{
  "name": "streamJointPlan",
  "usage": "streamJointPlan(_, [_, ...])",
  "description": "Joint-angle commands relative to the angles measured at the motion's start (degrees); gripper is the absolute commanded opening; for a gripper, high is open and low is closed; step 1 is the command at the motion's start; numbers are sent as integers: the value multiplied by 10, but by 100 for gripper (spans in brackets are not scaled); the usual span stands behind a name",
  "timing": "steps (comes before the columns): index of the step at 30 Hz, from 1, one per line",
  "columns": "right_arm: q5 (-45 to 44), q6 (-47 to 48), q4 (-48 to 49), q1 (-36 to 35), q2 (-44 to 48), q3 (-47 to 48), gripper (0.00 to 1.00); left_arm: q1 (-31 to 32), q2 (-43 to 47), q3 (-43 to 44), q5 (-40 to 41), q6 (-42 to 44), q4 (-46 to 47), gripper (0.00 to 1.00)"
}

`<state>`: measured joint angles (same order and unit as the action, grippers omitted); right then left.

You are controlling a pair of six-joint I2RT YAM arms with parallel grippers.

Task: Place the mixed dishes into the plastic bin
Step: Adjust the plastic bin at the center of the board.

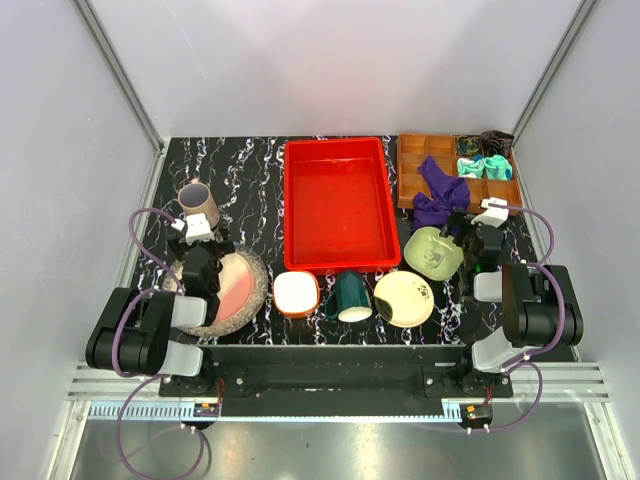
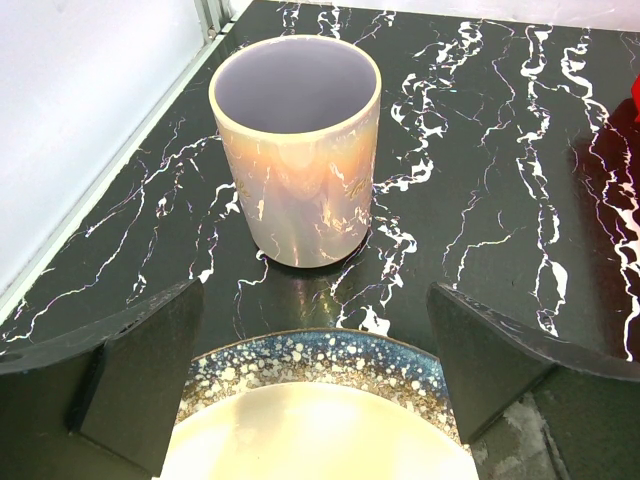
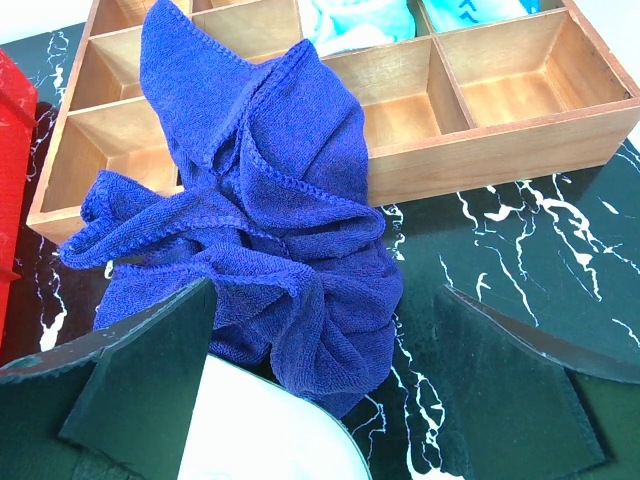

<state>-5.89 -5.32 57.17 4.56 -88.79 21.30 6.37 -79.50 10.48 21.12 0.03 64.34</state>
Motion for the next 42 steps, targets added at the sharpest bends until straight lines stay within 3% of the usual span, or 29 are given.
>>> streamJointPlan(1, [2,5,28,1,-2,1,100,-2,5,13,-5,1,33,99])
streamJointPlan(9, [3,5,28,1,-1,2,100,-2,43,-9,1,-6,46,99])
streamJointPlan(15, [3,5,27,1,-2,3,100,-2,93,-9,2,-12,-8,99])
streamJointPlan(22, [2,5,27,1,-2,1,100,-2,46,-2,1,-9,26,99])
streamJointPlan(35, [3,5,27,1,-2,1,100,-2,62,-15,0,-10,33,99])
streamJointPlan(42, [3,5,27,0,-1,2,100,-2,29,-6,-13,-5,50,99])
